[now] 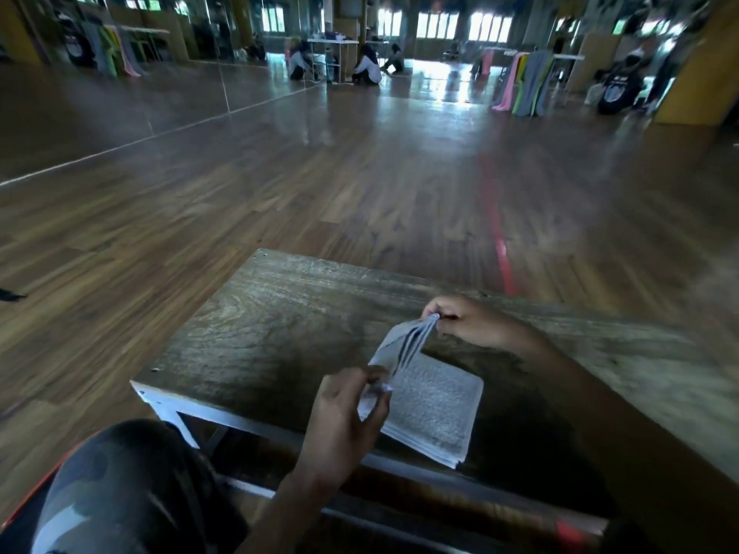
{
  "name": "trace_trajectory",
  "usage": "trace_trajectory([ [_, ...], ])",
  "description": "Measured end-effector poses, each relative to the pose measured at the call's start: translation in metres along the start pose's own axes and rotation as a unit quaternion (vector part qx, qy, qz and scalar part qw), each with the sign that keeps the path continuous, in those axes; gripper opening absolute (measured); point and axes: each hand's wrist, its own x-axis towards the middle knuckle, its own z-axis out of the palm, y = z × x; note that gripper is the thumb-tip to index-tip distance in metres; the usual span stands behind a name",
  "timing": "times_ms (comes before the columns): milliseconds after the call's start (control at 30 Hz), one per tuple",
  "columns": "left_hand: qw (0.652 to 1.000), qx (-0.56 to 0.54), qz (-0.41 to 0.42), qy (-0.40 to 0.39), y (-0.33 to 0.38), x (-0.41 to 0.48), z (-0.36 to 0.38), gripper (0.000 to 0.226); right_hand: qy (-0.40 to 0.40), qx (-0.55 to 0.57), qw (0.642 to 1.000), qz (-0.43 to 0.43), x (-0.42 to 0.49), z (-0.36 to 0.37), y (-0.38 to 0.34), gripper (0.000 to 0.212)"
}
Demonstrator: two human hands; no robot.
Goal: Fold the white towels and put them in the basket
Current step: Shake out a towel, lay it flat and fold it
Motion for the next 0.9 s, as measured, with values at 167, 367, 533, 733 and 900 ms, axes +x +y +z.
trace_trajectory([
  [167, 0.996, -0.013, 0.059, -0.06, 0.013, -0.019, 0.045, 0.025, 0.053, 0.108, 0.988, 0.097, -0.04, 0.007, 0.055, 0.02],
  [367, 0.988, 0.027, 0.092, -0.121, 0.012, -0.031, 0.079, 0.025, 0.075, 0.064, 0.989, 0.106, -0.053, 0.017, 0.078, 0.006],
  [533, 0.976, 0.059, 0.136, -0.158, 0.01, -0.035, 0.093, 0.028, 0.072, 0.038, 0.988, 0.13, -0.053, 0.025, 0.089, 0.009],
  [733, 0.97, 0.091, 0.131, -0.185, 0.006, -0.037, 0.102, 0.024, 0.084, 0.015, 0.988, 0.129, -0.05, 0.033, 0.098, 0.005],
  [900, 0.967, 0.086, 0.105, -0.216, 0.012, -0.032, 0.095, 0.03, 0.1, -0.065, 0.986, 0.112, -0.047, 0.039, 0.104, 0.006],
])
